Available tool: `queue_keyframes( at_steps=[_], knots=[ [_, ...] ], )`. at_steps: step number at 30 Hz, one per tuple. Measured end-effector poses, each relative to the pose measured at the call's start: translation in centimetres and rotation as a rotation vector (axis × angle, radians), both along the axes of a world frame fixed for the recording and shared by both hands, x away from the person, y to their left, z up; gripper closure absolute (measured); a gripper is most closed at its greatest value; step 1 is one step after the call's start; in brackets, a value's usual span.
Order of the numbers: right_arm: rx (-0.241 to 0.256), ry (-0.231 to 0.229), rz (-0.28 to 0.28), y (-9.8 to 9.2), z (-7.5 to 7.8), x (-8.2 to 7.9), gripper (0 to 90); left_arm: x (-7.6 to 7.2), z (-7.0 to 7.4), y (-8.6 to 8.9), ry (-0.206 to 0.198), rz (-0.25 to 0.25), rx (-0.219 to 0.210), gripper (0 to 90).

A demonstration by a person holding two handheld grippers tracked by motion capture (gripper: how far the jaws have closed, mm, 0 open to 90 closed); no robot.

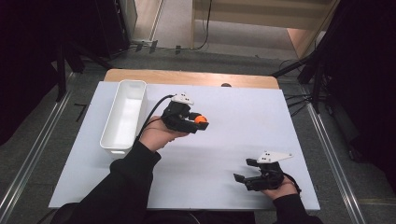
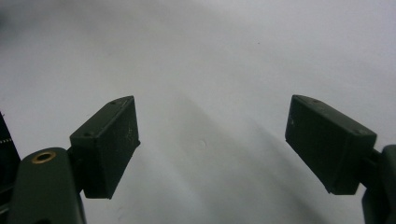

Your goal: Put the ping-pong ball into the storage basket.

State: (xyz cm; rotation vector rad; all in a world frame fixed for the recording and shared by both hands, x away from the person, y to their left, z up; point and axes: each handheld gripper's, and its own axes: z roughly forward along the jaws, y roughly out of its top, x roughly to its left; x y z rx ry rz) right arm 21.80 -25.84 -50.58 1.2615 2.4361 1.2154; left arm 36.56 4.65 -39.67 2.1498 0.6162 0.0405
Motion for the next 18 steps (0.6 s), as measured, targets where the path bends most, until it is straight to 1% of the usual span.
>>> queue_keyframes(
  at_steps=[4,11,15,18],
  knots=[
    [0.0,0.0,-0.001,0.0,0.0,0.0,15.9,0.3,0.1,0.4,0.009,0.015,0.001,51.0],
    [0.0,-0.001,-0.001,0.0,0.0,0.0,15.9,0.7,0.2,1.0,0.003,0.034,0.016,51.0],
    [0.0,-0.001,-0.001,0.0,0.0,0.0,15.9,0.9,0.3,1.3,0.002,0.051,0.009,51.0],
    [0.001,0.0,-0.001,0.0,0.0,0.0,15.9,1.0,0.4,1.6,-0.002,0.056,0.014,51.0]
  ],
)
